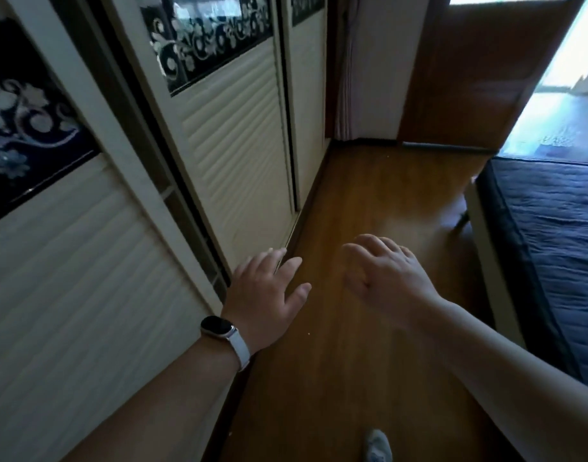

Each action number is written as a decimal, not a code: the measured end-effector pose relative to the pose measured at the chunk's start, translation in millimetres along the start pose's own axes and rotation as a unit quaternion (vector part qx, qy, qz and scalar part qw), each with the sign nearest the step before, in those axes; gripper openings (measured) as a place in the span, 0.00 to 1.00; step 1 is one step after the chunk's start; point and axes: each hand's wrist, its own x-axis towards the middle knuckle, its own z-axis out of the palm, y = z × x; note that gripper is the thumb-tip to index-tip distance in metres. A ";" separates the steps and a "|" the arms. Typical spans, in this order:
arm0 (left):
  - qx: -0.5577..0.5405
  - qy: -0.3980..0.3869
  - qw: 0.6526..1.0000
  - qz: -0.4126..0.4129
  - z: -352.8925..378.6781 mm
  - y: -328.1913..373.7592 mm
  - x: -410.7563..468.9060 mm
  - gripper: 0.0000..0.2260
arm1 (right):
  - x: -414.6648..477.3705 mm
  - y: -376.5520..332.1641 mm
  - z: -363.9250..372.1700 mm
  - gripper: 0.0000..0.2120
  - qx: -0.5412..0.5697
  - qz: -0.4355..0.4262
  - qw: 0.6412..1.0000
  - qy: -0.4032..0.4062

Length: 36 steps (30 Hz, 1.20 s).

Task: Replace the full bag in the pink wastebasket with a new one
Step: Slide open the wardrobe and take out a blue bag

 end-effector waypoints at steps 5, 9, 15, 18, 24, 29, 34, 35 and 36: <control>0.027 -0.001 0.999 0.021 12.5 41.5 90.3 0.25 | 38.9 75.3 -17.1 0.23 0.015 0.006 1.000 0.026; 0.045 0.000 0.998 0.039 24.4 70.4 147.7 0.25 | 67.0 134.7 -29.4 0.25 0.007 0.018 0.999 0.029; 0.092 -0.001 0.992 0.083 41.6 73.0 206.1 0.23 | 116.0 168.6 -24.8 0.20 0.006 0.023 0.999 0.040; 0.085 -0.008 0.993 0.079 53.2 57.9 240.8 0.23 | 147.7 177.7 -16.6 0.20 0.009 0.025 0.999 0.034; 0.055 0.006 0.994 0.096 84.1 15.4 328.3 0.23 | 225.8 206.9 -5.2 0.22 -0.018 0.039 0.999 0.007; 0.028 0.015 0.993 0.115 99.5 -34.6 417.9 0.23 | 318.4 215.5 -2.0 0.25 -0.046 0.061 0.997 0.006; 0.021 0.023 0.990 0.137 106.5 -87.6 501.4 0.23 | 401.2 217.6 -1.9 0.19 -0.084 0.077 0.993 0.025; 0.020 0.023 0.990 0.139 107.0 -95.7 515.9 0.23 | 413.7 218.0 -1.5 0.18 -0.084 0.079 0.993 0.028; 0.018 0.023 0.990 0.140 106.8 -102.2 529.1 0.23 | 425.5 219.3 -0.1 0.17 -0.081 0.079 0.993 0.027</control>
